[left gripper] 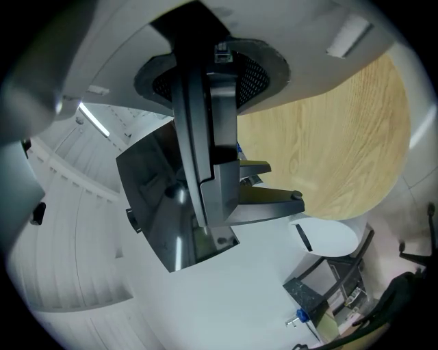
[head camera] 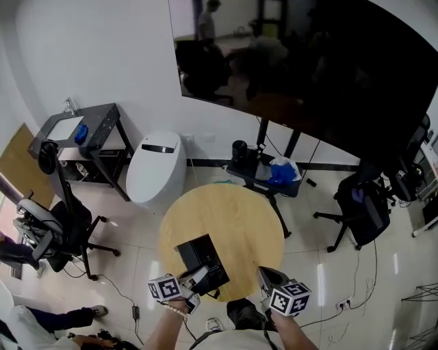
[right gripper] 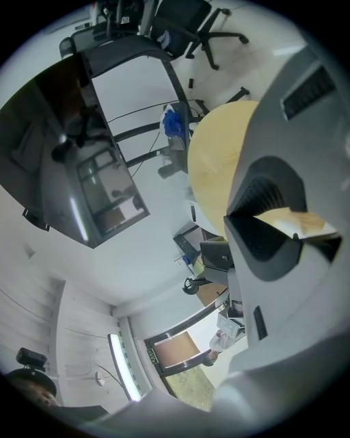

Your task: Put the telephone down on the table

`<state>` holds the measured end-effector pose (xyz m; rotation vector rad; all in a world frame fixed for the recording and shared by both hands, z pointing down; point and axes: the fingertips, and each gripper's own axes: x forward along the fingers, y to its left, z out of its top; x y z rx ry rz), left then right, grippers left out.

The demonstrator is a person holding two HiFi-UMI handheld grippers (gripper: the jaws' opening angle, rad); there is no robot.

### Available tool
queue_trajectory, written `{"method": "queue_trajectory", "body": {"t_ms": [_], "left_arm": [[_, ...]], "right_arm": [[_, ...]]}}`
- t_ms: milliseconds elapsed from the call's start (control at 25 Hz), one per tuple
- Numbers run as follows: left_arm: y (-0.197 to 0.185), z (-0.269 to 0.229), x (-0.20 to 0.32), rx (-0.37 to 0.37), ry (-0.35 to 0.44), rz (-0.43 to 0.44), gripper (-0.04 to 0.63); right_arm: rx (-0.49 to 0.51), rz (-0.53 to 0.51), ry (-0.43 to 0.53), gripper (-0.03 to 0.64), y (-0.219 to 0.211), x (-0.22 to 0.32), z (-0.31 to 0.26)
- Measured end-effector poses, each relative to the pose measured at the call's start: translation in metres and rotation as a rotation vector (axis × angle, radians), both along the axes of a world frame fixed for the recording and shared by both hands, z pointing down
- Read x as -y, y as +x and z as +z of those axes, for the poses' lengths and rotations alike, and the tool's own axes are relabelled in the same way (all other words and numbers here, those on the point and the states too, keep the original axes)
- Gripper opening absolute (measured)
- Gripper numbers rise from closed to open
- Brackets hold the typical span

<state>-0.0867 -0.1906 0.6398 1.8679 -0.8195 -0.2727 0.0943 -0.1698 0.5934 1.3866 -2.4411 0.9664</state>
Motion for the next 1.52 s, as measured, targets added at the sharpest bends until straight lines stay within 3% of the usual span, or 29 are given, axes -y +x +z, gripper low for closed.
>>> {"method": "queue_trajectory", "body": {"t_ms": [480, 960, 1160, 1520], "left_arm": [[0.055, 0.062, 0.069, 0.075, -0.05, 0.206, 0.163], [0.108, 0.109, 0.095, 0.081, -0.053, 0.411, 0.163], [0.114, 0.12, 0.101, 0.077, -0.064, 0.431, 0.163], [0.111, 0.131, 0.105, 0.127, -0.015, 0.433, 0.163]], "right_arm": [[0.007, -0.026, -0.052, 0.0, 0.011, 0.045, 0.02], [-0.01, -0.021, -0.091, 0.0, 0.029, 0.069, 0.038], [-0.014, -0.011, -0.117, 0.0, 0.039, 0.07, 0.047], [-0.014, -0.013, -0.129, 0.0, 0.042, 0.074, 0.051]]}}
